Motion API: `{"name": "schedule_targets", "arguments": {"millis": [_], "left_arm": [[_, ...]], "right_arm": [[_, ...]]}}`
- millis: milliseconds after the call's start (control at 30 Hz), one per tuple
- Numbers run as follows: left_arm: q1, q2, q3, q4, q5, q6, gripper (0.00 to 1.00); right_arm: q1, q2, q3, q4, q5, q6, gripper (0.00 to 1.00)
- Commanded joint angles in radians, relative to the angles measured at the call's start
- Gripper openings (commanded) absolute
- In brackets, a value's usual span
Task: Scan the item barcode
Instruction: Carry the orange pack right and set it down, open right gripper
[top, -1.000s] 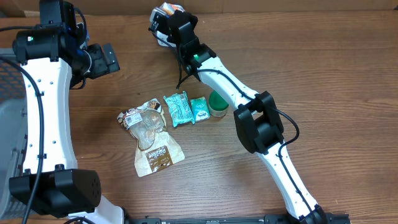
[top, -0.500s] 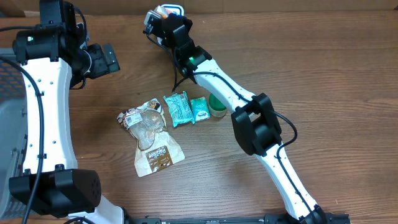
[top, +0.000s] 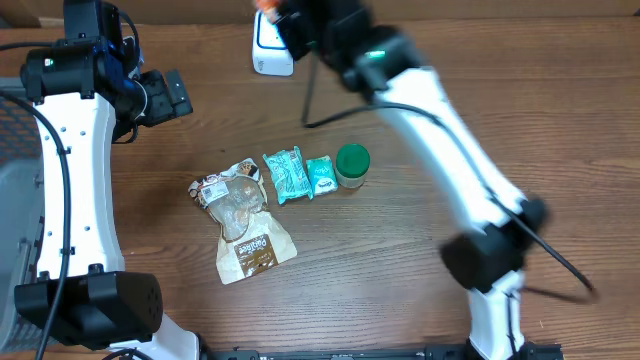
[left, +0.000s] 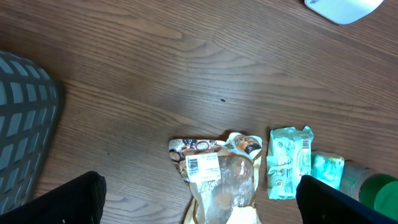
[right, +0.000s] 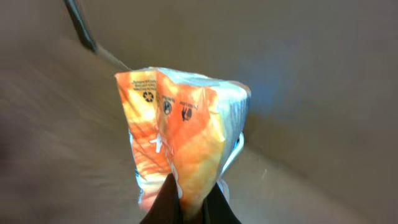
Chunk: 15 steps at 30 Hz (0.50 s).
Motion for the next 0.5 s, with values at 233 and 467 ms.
{"name": "schedule_targets", "arguments": {"millis": [233,467], "left_arm": [[-0.002,-0.011,0.009,0.001,0.006,0.0,1.0],[-0.002,-0.011,0.009,0.001,0.006,0.0,1.0]], "right_arm": [[-0.227,-0.2,0.016,-0.523,-0.058,0.437,0.04],[-0.398,-0.157,-0.086,-0.751,-0.054,0.456,0.04]]}}
